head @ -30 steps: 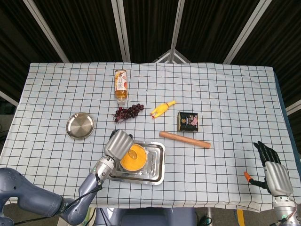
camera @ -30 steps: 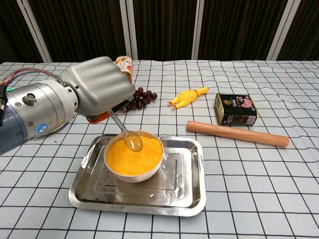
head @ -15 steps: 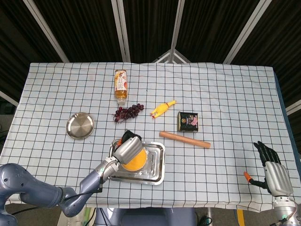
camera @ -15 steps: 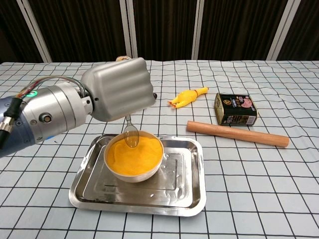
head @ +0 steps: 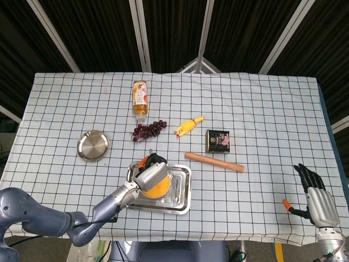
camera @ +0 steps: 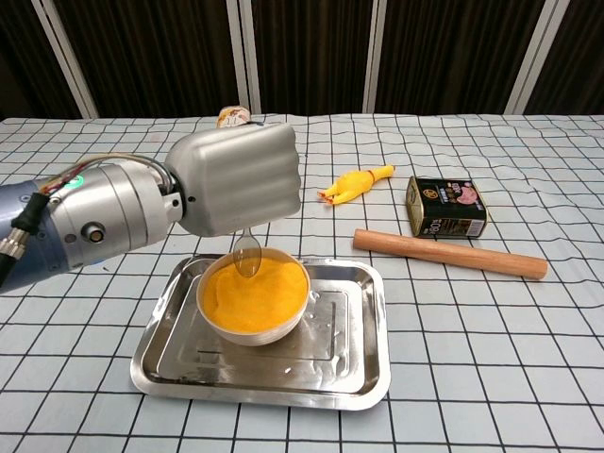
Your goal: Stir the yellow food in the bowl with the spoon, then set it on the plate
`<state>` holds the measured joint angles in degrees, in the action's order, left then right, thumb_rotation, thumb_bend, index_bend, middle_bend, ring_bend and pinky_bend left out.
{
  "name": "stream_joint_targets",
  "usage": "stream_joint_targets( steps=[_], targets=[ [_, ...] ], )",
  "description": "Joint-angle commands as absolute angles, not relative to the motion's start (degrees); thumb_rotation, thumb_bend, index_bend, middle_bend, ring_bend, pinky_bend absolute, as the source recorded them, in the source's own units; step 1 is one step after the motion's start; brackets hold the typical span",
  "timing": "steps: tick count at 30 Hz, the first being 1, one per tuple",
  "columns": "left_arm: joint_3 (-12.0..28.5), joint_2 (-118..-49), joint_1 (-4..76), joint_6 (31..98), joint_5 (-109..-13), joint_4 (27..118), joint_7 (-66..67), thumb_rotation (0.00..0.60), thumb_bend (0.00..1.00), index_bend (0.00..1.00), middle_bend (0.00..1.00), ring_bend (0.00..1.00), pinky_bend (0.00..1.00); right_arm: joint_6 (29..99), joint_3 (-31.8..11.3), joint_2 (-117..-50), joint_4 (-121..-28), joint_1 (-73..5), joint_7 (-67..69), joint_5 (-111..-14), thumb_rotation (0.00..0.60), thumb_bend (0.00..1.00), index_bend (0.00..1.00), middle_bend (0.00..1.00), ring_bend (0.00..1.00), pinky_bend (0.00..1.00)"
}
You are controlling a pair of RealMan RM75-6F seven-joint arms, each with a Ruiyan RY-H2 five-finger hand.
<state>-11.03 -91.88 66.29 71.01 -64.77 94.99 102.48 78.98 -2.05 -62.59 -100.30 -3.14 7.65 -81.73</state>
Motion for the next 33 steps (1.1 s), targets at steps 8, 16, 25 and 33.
stream_joint_targets(
  steps=[8, 16, 25, 33],
  targets=[
    [-12.2, -91.1, 66.3, 67.7, -68.2, 92.3, 102.1, 0.600, 0.63, 0.80, 1.00, 1.00, 1.00, 79.0, -2.0, -62.6, -100.3, -3.1, 7.5, -81.7, 0.600, 0.32, 0.00, 0.00, 0.00, 0.00],
    [-11.5, -92.5, 65.4, 66.4, -69.4, 91.5, 101.8, 0.600, 0.63, 0.80, 1.00, 1.00, 1.00, 78.8, -2.0, -62.6, -100.4, -3.2, 7.6, -81.6, 0.600, 0.32, 0.00, 0.00, 0.00, 0.00],
    [-9.8, -93.7, 64.5, 66.1, -70.6, 92.7, 100.8, 0.600, 0.63, 0.80, 1.00, 1.00, 1.00, 79.0, -2.0, -62.6, -100.4, -3.1, 7.6, -81.8, 0.600, 0.32, 0.00, 0.00, 0.00, 0.00],
    [-9.0, -92.7, 64.2, 65.9, -72.5, 95.0, 100.6, 0.600, 0.63, 0.80, 1.00, 1.00, 1.00, 79.0, -2.1, -62.7, -100.3, -3.1, 7.4, -81.6, 0.600, 0.32, 0.00, 0.00, 0.00, 0.00]
  ],
)
